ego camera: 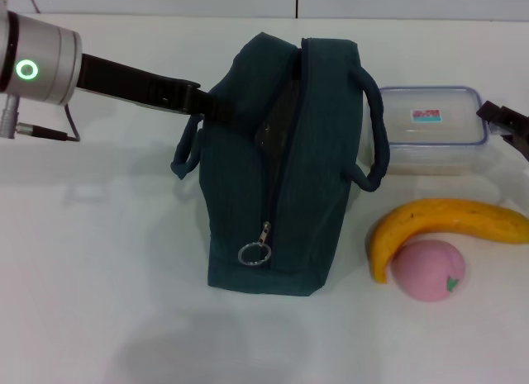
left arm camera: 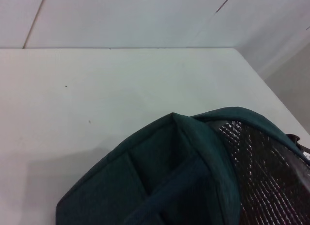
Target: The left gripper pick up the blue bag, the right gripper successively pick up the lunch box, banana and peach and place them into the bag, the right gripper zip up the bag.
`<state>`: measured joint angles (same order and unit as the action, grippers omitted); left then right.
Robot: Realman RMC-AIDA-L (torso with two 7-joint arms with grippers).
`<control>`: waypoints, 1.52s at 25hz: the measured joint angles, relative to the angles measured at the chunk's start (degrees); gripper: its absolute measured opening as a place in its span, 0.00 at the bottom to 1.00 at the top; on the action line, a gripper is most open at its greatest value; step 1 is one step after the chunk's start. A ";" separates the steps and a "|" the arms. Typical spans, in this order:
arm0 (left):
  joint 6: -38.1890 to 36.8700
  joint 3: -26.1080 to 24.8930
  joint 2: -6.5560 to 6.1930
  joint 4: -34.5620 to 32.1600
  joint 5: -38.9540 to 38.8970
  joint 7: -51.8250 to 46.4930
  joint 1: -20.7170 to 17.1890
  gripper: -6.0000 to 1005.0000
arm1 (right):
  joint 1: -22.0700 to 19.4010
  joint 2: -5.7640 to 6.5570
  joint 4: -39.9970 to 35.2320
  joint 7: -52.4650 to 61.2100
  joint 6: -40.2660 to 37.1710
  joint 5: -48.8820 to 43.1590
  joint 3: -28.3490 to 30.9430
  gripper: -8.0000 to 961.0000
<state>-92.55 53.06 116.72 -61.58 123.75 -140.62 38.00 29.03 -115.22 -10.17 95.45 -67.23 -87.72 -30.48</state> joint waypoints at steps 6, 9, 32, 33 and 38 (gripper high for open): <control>0.01 0.03 0.08 0.03 0.00 0.00 -0.19 0.05 | -0.23 0.07 -0.09 -0.03 -0.87 0.01 -0.03 0.26; 0.01 0.03 0.21 0.03 0.00 -0.01 -0.24 0.05 | -0.58 0.14 -0.18 -0.06 -2.32 0.02 0.28 0.23; 0.00 0.09 0.84 -0.14 0.00 -0.04 0.03 0.06 | -1.99 -0.27 2.57 21.26 -3.59 5.57 0.94 0.11; 0.00 0.11 0.85 -0.15 0.00 -0.04 -0.01 0.06 | -2.02 -0.27 2.60 22.57 -3.64 5.57 0.95 0.11; 0.00 0.12 0.90 -0.15 0.00 -0.02 0.02 0.06 | -1.90 -0.31 3.37 28.06 -5.24 7.47 0.96 0.11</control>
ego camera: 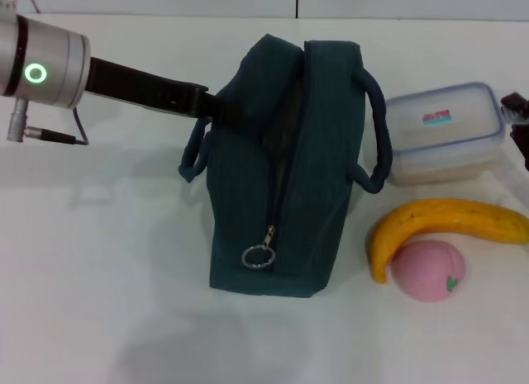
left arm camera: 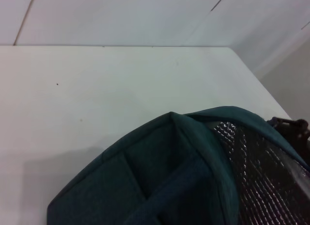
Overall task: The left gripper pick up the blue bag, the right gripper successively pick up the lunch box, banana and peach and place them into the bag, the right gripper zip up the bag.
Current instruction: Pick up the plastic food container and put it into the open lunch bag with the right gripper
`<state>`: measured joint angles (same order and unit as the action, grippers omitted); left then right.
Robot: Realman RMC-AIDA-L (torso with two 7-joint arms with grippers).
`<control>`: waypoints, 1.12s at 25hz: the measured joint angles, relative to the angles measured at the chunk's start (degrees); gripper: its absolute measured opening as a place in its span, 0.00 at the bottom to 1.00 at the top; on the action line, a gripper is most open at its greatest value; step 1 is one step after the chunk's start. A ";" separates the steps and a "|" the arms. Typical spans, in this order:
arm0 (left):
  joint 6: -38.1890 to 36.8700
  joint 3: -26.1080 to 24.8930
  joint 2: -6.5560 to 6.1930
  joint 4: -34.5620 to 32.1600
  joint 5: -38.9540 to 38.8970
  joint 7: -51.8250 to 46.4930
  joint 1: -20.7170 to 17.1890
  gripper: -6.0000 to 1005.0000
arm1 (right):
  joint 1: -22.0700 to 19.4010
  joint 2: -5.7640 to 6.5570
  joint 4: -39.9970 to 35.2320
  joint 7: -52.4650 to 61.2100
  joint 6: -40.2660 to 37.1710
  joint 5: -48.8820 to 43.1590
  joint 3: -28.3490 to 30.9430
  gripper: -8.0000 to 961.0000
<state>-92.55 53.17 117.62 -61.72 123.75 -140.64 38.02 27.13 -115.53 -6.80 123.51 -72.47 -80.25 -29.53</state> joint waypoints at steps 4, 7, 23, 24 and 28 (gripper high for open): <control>0.00 0.00 0.15 0.27 0.00 0.22 0.16 0.06 | 0.28 -0.21 2.28 1.22 -3.05 5.67 0.00 0.11; 0.00 0.00 0.32 0.32 0.00 0.54 0.20 0.06 | 0.65 -0.42 4.31 1.29 -4.09 9.84 0.00 0.11; 0.60 0.01 0.92 0.37 -0.02 0.72 1.22 0.06 | 6.37 -0.58 5.13 3.11 -14.69 19.26 0.00 0.11; 0.67 0.02 0.96 0.37 -0.02 0.72 1.29 0.06 | 7.12 -0.57 5.07 3.12 -15.32 19.75 0.00 0.11; 0.82 0.09 1.25 0.38 0.00 0.72 1.64 0.06 | 10.48 -0.58 4.65 3.13 -17.55 20.76 -0.01 0.11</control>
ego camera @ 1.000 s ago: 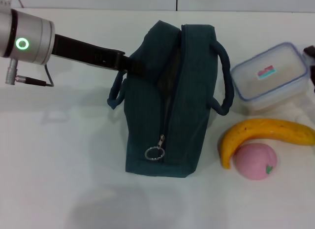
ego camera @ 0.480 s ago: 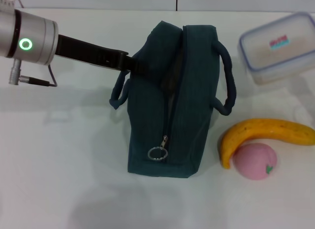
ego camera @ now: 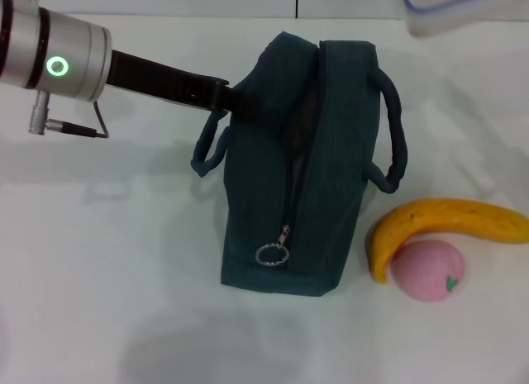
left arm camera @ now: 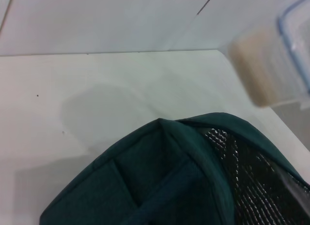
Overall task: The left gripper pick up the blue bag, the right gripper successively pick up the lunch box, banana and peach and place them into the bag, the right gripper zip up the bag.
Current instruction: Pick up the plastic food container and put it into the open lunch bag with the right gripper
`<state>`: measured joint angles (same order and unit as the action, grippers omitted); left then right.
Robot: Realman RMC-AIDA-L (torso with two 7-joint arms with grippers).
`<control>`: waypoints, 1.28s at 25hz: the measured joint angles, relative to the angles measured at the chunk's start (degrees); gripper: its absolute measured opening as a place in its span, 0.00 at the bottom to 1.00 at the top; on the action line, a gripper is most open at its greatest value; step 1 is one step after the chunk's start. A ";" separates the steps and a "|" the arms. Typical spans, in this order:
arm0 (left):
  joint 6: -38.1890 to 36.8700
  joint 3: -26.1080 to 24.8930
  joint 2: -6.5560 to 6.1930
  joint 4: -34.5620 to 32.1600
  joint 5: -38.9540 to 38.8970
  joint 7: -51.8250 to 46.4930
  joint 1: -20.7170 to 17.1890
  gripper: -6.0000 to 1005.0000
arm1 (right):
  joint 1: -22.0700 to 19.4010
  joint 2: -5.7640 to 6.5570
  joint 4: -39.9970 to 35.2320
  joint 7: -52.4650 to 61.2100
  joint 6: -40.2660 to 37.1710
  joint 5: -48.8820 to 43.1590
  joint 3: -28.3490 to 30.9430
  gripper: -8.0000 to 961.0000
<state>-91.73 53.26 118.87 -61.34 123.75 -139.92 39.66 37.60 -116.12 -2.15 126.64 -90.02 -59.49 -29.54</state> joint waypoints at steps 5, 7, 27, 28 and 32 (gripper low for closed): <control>0.37 0.00 0.24 0.04 0.01 0.00 0.39 0.06 | 4.65 -0.08 1.28 -0.50 -0.39 -0.22 -1.42 0.11; 1.08 0.16 0.38 0.08 0.00 0.00 0.69 0.06 | 6.17 -0.07 2.50 -1.12 0.35 -0.61 -3.24 0.11; 2.52 0.95 -0.28 0.17 0.03 0.00 0.26 0.06 | -2.80 -0.06 -2.94 -10.66 1.90 -1.59 -18.12 0.11; 2.52 0.97 -0.28 0.18 0.05 0.00 0.33 0.06 | -2.73 -0.08 -3.34 -11.41 1.97 -1.64 -19.23 0.11; 2.71 0.96 -0.16 0.17 0.09 0.00 0.66 0.06 | -1.03 -0.07 -7.55 -16.23 2.01 -1.67 -29.54 0.11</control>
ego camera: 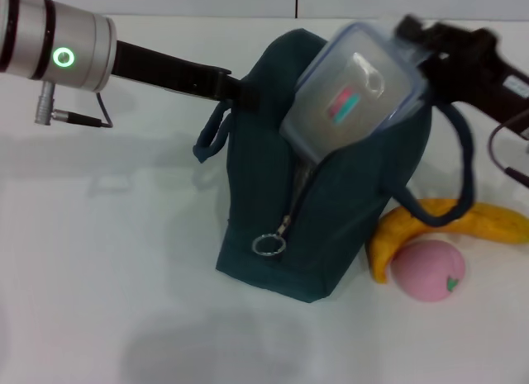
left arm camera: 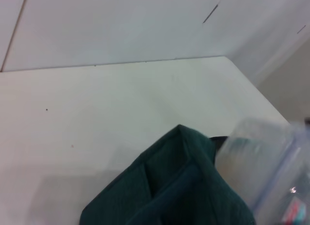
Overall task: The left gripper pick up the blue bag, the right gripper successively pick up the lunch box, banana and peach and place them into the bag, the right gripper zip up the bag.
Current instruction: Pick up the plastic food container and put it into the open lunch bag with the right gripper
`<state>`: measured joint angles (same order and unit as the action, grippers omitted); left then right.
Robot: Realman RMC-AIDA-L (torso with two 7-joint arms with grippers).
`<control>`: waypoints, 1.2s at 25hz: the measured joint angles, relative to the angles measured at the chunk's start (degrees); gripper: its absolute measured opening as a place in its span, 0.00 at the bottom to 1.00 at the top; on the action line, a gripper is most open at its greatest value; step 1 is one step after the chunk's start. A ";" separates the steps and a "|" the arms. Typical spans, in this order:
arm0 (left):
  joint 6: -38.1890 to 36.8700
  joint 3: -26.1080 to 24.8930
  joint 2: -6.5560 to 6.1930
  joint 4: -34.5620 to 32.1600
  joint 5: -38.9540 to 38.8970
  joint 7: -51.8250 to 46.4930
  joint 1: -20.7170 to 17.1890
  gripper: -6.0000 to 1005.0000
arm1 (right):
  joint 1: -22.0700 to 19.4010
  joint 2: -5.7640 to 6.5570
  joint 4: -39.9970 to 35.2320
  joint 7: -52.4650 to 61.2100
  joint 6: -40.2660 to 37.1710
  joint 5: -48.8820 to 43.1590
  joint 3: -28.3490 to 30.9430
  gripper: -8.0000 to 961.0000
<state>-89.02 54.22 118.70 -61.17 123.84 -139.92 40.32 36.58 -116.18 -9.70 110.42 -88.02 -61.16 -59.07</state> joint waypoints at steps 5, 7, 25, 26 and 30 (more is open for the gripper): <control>0.08 0.00 0.15 0.00 0.00 0.00 0.10 0.06 | 1.55 0.08 -1.55 -5.68 0.49 -0.04 -6.26 0.11; 0.08 0.00 0.18 0.00 0.00 0.02 0.04 0.06 | 1.48 0.16 -1.58 -6.19 0.52 -0.03 -6.36 0.12; 0.08 -0.10 -0.13 0.00 0.00 0.09 -0.38 0.06 | -2.78 2.71 -14.47 -10.47 2.36 -9.88 -7.38 0.13; 0.07 -0.09 -0.13 0.00 0.00 0.09 -0.39 0.06 | -2.93 2.71 -15.03 -11.08 2.24 -9.93 -7.45 0.14; 0.07 -0.09 -0.06 0.00 0.00 0.49 -0.41 0.06 | -3.46 2.85 -18.17 -13.99 0.48 -11.03 -7.56 0.23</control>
<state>-88.95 54.14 118.65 -61.17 123.84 -139.44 39.91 33.12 -113.33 -27.87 96.43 -87.54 -72.19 -66.64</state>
